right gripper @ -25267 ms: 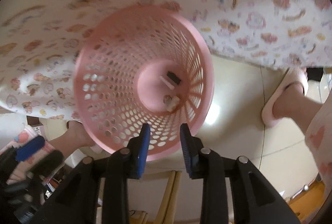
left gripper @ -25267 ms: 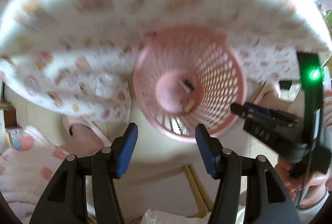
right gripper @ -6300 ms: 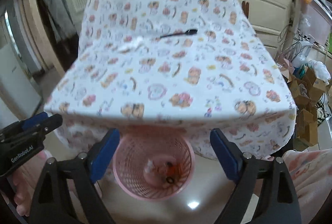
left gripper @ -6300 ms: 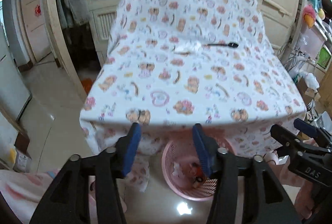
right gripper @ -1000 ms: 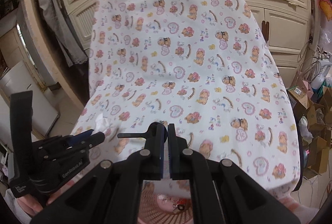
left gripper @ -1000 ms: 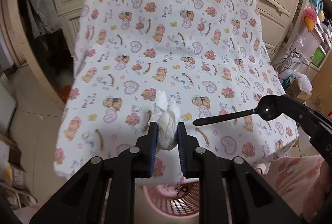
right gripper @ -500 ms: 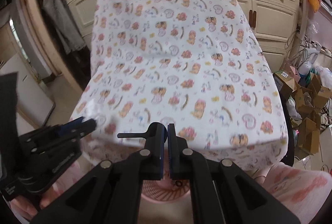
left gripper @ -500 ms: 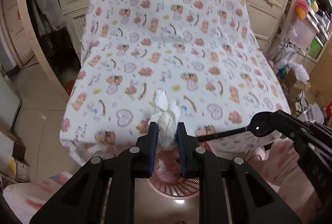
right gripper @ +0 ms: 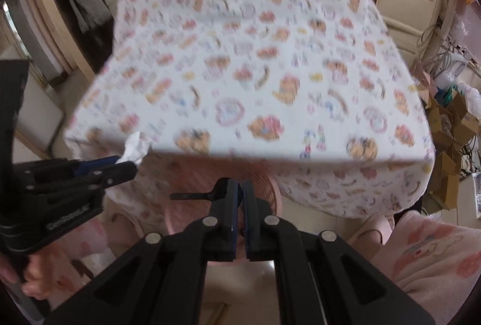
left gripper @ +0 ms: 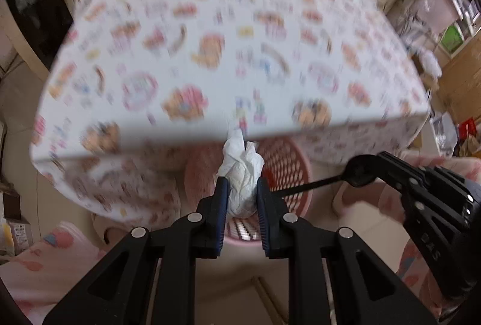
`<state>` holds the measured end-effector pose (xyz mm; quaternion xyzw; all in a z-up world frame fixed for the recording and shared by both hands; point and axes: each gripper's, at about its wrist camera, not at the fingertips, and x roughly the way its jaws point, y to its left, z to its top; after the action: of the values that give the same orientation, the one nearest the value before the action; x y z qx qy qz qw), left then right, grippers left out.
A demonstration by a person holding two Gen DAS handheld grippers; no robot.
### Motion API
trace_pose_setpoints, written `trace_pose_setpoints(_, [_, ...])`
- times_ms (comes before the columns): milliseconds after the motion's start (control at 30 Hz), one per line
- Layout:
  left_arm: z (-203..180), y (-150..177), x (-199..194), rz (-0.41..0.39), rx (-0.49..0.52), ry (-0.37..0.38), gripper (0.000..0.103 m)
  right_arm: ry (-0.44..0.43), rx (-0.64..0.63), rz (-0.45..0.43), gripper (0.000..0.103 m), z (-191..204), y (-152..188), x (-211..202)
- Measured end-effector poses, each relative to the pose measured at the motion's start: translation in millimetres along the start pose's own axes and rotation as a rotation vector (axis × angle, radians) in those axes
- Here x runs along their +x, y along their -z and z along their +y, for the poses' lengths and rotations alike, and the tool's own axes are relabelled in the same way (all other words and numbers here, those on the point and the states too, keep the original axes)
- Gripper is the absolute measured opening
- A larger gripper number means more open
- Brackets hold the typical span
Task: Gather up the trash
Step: 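Carry the spoon and tissue down over the pink basket, then open both tools to drop the spoon and tissue into the basket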
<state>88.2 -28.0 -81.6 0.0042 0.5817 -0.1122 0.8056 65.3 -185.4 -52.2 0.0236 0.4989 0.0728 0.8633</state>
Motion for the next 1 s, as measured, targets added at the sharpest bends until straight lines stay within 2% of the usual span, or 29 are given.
trace_pose_setpoints(167, [-3.4, 11.2, 26.7, 0.081, 0.009, -0.022, 0.018, -0.031, 0.108, 0.145, 0.003, -14.3, 12.5, 46.7])
trace_pose_setpoints(500, [6.4, 27.4, 82.8, 0.258, -0.026, -0.021, 0.018, 0.086, 0.036, 0.327, 0.003, -8.5, 45.9, 123.5])
trace_pose_setpoints(667, [12.8, 32.8, 106.1, 0.319, -0.064, -0.02, 0.018, 0.085, 0.036, 0.443, 0.003, -14.7, 63.5, 157.0])
trace_pose_setpoints(833, [14.1, 39.6, 124.6, 0.364, -0.082, -0.008, 0.018, 0.054, 0.052, 0.512, 0.004, -15.8, 75.4, 171.3])
trace_pose_setpoints(900, [14.8, 41.4, 132.8, 0.373, -0.102, 0.01, 0.018, 0.039, 0.068, 0.53, 0.008, -14.5, 77.5, 174.4])
trace_pose_setpoints(1000, [15.6, 45.5, 148.2, 0.395, -0.123, 0.031, 0.019, 0.032, 0.105, 0.548, 0.025, -19.5, 81.5, 178.3])
